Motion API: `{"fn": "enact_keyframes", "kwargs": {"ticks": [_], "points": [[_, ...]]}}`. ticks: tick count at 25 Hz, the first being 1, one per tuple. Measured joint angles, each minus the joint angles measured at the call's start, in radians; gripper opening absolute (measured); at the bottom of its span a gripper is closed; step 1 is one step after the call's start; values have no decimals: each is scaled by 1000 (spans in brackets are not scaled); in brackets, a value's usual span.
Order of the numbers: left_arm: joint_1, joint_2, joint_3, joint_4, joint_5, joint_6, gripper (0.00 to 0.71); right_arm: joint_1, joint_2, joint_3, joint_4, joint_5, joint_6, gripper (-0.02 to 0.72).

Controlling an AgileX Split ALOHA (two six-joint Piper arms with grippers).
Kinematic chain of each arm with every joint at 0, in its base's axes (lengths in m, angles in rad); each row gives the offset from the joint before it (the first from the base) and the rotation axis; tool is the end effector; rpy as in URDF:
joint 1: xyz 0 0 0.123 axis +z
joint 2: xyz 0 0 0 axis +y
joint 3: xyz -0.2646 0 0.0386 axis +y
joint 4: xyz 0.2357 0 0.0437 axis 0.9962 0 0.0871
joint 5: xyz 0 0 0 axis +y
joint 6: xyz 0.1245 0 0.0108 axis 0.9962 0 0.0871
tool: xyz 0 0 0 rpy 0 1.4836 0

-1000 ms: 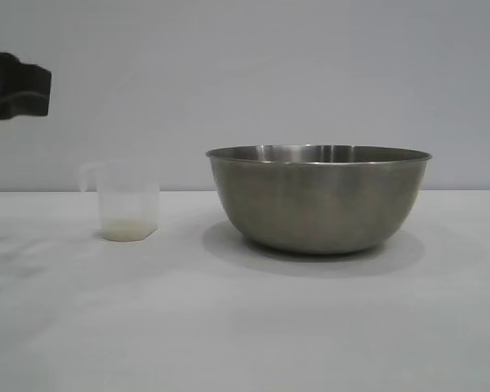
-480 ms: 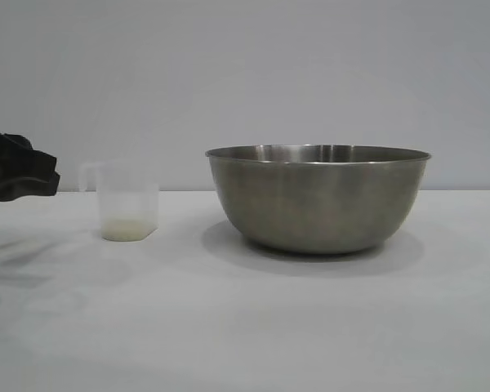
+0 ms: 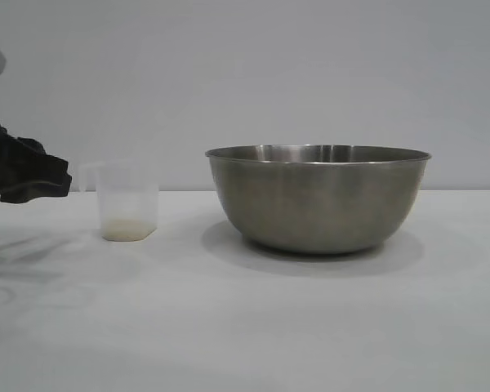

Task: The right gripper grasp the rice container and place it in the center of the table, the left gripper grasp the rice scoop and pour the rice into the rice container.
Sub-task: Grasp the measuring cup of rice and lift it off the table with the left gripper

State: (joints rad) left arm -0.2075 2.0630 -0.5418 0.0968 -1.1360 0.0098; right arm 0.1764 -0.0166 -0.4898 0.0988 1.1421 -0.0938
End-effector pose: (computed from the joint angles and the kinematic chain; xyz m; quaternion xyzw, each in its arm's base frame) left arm 0.3239 -0.0794 0.0679 0.1293 0.7940 -0.0816 0.5884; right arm 0.0236 0.0156 0.2450 -0.1214 0.8626 0.0693 0.4861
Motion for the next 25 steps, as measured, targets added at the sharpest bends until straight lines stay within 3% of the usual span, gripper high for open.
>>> {"fn": "enact_keyframes", "kwargs": {"ticks": [25], "points": [[0, 97, -163, 4, -2, 4, 260, 0, 0, 0, 2, 0, 0, 508]]}}
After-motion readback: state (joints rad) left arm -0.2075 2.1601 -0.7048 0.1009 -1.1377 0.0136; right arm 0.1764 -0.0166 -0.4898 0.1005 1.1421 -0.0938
